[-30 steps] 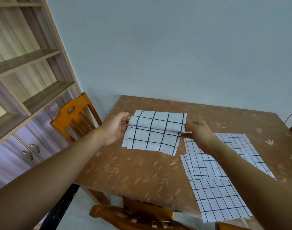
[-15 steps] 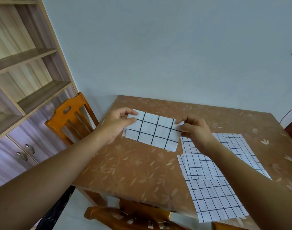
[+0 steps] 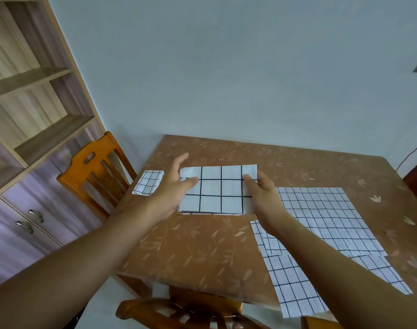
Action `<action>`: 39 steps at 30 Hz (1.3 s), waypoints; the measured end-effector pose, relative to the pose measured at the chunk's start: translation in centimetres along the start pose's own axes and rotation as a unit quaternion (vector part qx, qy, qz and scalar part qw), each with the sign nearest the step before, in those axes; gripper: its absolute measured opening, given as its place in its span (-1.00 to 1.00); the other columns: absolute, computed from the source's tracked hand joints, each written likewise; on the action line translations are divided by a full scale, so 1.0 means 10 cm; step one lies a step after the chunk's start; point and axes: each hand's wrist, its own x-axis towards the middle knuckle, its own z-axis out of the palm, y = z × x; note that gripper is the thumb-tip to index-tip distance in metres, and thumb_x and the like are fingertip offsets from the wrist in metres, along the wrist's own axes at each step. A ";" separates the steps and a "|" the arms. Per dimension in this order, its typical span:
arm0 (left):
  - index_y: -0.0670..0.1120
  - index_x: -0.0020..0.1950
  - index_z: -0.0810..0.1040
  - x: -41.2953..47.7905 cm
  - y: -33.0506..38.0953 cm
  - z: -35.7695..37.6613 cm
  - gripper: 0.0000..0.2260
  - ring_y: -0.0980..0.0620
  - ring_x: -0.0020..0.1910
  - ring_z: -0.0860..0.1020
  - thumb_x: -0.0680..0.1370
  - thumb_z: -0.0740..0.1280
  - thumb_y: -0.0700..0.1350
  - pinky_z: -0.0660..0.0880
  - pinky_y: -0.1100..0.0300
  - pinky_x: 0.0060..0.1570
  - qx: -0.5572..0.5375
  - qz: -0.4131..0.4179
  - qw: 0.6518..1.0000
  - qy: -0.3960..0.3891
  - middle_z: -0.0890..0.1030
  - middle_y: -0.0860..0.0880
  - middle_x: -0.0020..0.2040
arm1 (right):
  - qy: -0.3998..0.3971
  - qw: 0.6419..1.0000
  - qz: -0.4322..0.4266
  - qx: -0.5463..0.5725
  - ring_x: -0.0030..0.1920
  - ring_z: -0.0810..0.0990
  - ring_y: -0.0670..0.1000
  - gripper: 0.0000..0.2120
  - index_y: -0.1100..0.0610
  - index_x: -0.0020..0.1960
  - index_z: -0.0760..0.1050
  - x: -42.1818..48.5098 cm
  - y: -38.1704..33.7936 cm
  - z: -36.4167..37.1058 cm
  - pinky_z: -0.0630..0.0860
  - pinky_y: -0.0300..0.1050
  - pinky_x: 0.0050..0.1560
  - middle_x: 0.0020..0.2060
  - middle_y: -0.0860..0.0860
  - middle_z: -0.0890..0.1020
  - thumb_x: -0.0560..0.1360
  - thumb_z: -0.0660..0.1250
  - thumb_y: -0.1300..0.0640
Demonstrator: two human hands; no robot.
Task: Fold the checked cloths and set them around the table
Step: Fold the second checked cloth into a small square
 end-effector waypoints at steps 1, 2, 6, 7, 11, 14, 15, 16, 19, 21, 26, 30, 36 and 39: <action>0.33 0.44 0.33 0.00 -0.02 0.00 -0.43 0.11 0.48 0.22 0.58 0.42 -0.16 0.21 0.02 0.50 0.028 0.027 0.999 0.017 0.28 0.19 0.47 | 0.001 1.000 -0.009 -0.023 -0.01 0.74 0.08 -0.77 0.06 0.14 0.61 0.02 0.03 0.00 0.71 0.05 -0.08 -0.04 -0.03 0.75 0.70 0.21 0.00; 0.31 0.43 0.34 0.00 -0.04 -0.01 -0.45 0.08 0.46 0.27 0.60 0.39 -0.21 0.26 0.00 0.48 0.050 0.047 0.997 0.034 0.31 0.18 0.46 | 0.004 0.999 -0.017 -0.042 -0.09 0.72 0.04 -0.75 0.08 0.07 0.61 0.02 0.04 0.01 0.67 -0.07 -0.19 -0.14 -0.10 0.73 0.70 0.20 0.01; 0.25 0.09 0.50 0.01 -0.17 -0.09 -0.61 -0.14 -0.03 0.60 0.60 0.33 -0.30 0.56 -0.04 -0.03 0.049 0.052 0.995 0.076 0.67 0.12 0.03 | 0.062 0.994 -0.033 -0.079 -0.17 0.62 -0.01 -0.86 0.13 0.09 0.47 0.06 0.12 0.09 0.59 -0.08 -0.25 -0.22 -0.07 0.63 0.68 0.23 0.05; 0.20 0.03 0.54 0.01 -0.21 -0.12 -0.65 -0.13 -0.11 0.55 0.61 0.30 -0.31 0.51 0.05 -0.11 0.071 0.051 0.993 0.078 0.66 0.15 -0.05 | 0.070 0.994 -0.030 -0.078 -0.14 0.64 0.07 -0.87 0.09 0.14 0.39 0.08 0.16 0.11 0.62 0.06 -0.16 -0.17 0.07 0.63 0.66 0.25 0.05; 0.19 0.02 0.64 0.05 -0.36 -0.27 -0.69 -0.08 -0.21 0.50 0.60 0.31 -0.25 0.48 0.12 -0.20 0.130 0.002 0.991 0.037 0.60 0.06 -0.06 | 0.035 0.987 -0.061 -0.141 -0.28 0.55 0.10 -0.92 -0.03 0.12 0.37 0.16 0.38 0.19 0.52 0.07 -0.26 -0.22 0.14 0.60 0.66 0.22 0.13; 0.32 0.16 0.55 0.12 -0.54 -0.42 -0.56 -0.23 -0.15 0.66 0.52 0.38 -0.23 0.63 -0.06 -0.21 0.158 -0.056 0.986 -0.023 0.66 -0.09 0.06 | 0.004 0.979 -0.038 -0.200 -0.18 0.54 -0.02 -0.79 0.03 0.06 0.59 0.21 0.51 0.21 0.46 -0.29 -0.22 -0.10 0.00 0.64 0.65 0.22 0.25; 0.33 0.21 0.52 0.15 -0.62 -0.47 -0.52 -0.22 -0.13 0.67 0.50 0.39 -0.24 0.63 -0.08 -0.20 0.176 -0.064 0.981 -0.049 0.67 -0.10 0.09 | -0.010 0.976 -0.009 -0.215 -0.20 0.56 -0.01 -0.77 0.04 0.10 0.61 0.22 0.57 0.21 0.48 -0.31 -0.25 -0.10 0.02 0.64 0.64 0.23 0.28; 0.32 0.26 0.49 0.17 -0.71 -0.50 -0.49 -0.11 -0.11 0.68 0.50 0.40 -0.25 0.66 -0.04 -0.14 0.185 -0.072 0.977 -0.072 0.66 -0.07 0.14 | -0.024 0.974 0.022 -0.223 -0.22 0.58 0.02 -0.75 0.04 0.13 0.61 0.24 0.64 0.22 0.51 -0.30 -0.29 -0.11 0.03 0.63 0.63 0.24 0.30; 0.23 0.36 0.43 0.26 -1.02 -0.57 -0.44 0.02 0.08 0.65 0.51 0.41 -0.30 0.66 -0.08 0.04 0.196 -0.099 0.968 -0.125 0.57 0.06 0.26 | -0.062 0.967 0.086 -0.231 -0.10 0.64 0.16 -0.66 0.04 0.26 0.56 0.25 0.87 0.24 0.64 -0.06 -0.15 0.03 0.05 0.61 0.58 0.30 0.35; 0.18 0.32 0.43 0.31 -1.26 -0.59 -0.49 -0.03 0.02 0.65 0.51 0.42 -0.29 0.68 0.01 -0.09 0.216 -0.114 0.958 -0.148 0.52 0.01 0.27 | -0.080 0.955 0.112 -0.261 -0.07 0.62 0.13 -0.56 0.03 0.37 0.50 0.26 1.06 0.28 0.62 0.02 -0.08 0.13 0.08 0.56 0.54 0.34 0.35; 0.06 0.21 0.48 0.43 -1.86 -0.54 -0.65 -0.07 -0.03 0.55 0.51 0.44 -0.23 0.40 0.29 -0.37 0.289 -0.120 0.933 -0.177 0.43 -0.01 0.16 | -0.107 0.912 0.160 -0.363 0.01 0.48 -0.04 -0.41 0.05 0.53 0.38 0.30 1.56 0.36 0.44 -0.13 0.07 0.27 -0.03 0.43 0.53 0.35 0.32; -0.12 0.32 0.48 0.41 -2.29 -0.42 -0.60 0.01 0.00 0.45 0.50 0.41 -0.33 0.39 0.36 -0.27 0.320 -0.119 0.918 -0.200 0.35 -0.10 0.31 | -0.120 0.890 0.198 -0.394 0.31 0.48 0.09 -0.36 0.10 0.56 0.33 0.35 1.99 0.41 0.46 -0.10 0.20 0.47 0.01 0.35 0.51 0.32 0.38; -0.14 0.42 0.40 0.38 -2.80 -0.27 -0.55 0.25 0.09 0.26 0.55 0.37 -0.32 0.30 0.53 -0.04 0.353 -0.126 0.898 -0.232 0.27 -0.05 0.40 | -0.121 0.867 0.229 -0.426 0.34 0.47 0.15 -0.33 0.13 0.57 0.29 0.37 2.54 0.45 0.50 -0.02 0.29 0.47 0.05 0.35 0.48 0.27 0.38; -0.15 0.46 0.38 0.42 -2.99 -0.23 -0.51 0.04 0.28 0.38 0.55 0.38 -0.32 0.26 0.41 0.14 0.376 -0.134 0.887 -0.234 0.27 -0.09 0.40 | -0.123 0.859 0.222 -0.444 0.29 0.50 0.17 -0.33 0.15 0.58 0.26 0.38 2.74 0.48 0.51 -0.02 0.24 0.47 0.07 0.33 0.49 0.24 0.38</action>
